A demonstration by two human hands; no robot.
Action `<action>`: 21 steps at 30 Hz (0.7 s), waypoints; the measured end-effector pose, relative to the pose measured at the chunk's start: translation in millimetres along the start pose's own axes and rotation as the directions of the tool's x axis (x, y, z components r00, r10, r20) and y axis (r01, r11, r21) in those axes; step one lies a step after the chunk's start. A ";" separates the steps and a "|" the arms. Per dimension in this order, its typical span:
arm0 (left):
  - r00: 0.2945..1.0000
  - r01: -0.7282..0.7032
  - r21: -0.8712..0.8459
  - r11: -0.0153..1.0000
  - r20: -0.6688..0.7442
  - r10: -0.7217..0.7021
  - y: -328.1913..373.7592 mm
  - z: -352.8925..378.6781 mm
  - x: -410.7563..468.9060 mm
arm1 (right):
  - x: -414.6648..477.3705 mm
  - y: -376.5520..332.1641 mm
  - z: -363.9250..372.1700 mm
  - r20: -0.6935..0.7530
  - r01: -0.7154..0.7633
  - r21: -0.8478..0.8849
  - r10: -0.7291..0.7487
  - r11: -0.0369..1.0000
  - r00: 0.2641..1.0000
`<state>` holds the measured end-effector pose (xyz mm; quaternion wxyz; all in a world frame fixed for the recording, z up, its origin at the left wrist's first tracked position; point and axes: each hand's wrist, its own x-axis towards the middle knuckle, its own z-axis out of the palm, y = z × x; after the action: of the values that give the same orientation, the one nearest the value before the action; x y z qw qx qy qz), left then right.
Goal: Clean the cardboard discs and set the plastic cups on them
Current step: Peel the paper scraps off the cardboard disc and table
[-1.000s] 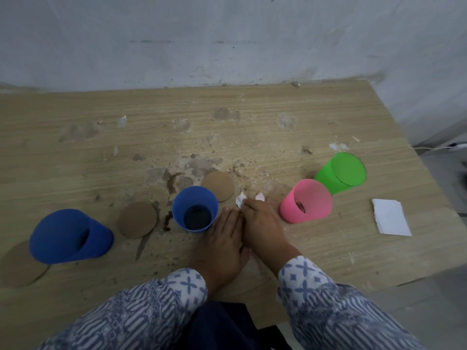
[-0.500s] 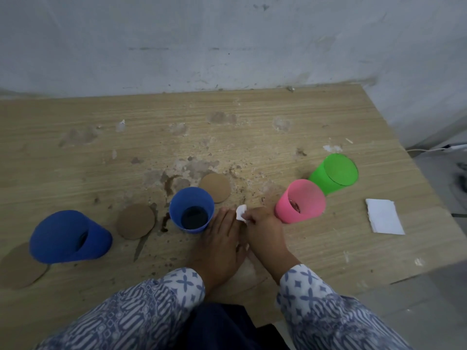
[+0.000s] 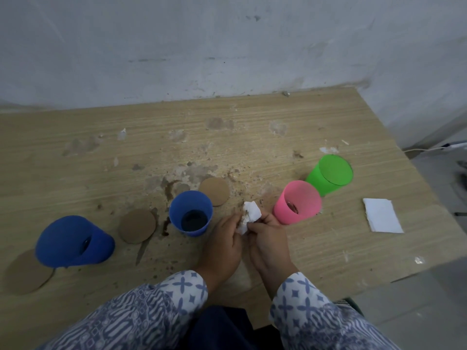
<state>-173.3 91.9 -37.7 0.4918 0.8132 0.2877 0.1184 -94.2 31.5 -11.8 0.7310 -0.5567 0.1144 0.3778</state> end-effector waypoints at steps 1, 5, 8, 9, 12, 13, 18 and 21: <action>0.999 0.030 -0.056 0.998 -0.009 -0.030 3.0 0.5 0.8 | -0.2 0.9 0.1 0.001 -0.002 0.002 0.002 1.000 1.000; 0.985 0.161 -0.176 0.971 -0.031 -0.169 10.0 0.6 4.5 | -3.3 4.2 1.7 -0.012 0.015 -0.021 -0.016 1.000 1.000; 0.971 0.225 -0.174 0.959 -0.038 -0.235 9.7 0.1 5.8 | -6.2 5.5 1.5 -0.015 0.053 -0.053 -0.054 0.997 0.998; 0.969 0.233 -0.171 0.957 -0.040 -0.243 9.8 -0.1 6.0 | -6.9 5.5 0.5 -0.013 0.068 -0.077 -0.069 0.995 0.998; 0.969 0.232 -0.168 0.958 -0.044 -0.242 11.4 -2.0 4.1 | -12.1 4.2 -3.6 0.019 0.113 -0.165 -0.111 0.980 0.994; 0.969 0.233 -0.162 0.959 -0.043 -0.242 11.8 -2.6 3.3 | -14.5 4.1 -5.4 0.032 0.126 -0.184 -0.122 0.975 0.992; 0.973 0.226 -0.174 0.959 -0.004 -0.230 17.7 -5.6 -2.7 | -23.1 10.9 -14.9 0.011 0.228 -0.325 -0.238 0.918 0.971; 0.975 0.217 -0.153 0.964 -0.014 -0.222 21.0 -6.5 -5.6 | -25.8 10.5 -17.2 -0.071 0.196 -0.370 -0.238 0.908 0.969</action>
<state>-173.5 86.0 -15.7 0.5574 0.7348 0.3739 0.0972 -114.8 6.0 -10.4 0.6464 -0.7110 0.0224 0.2759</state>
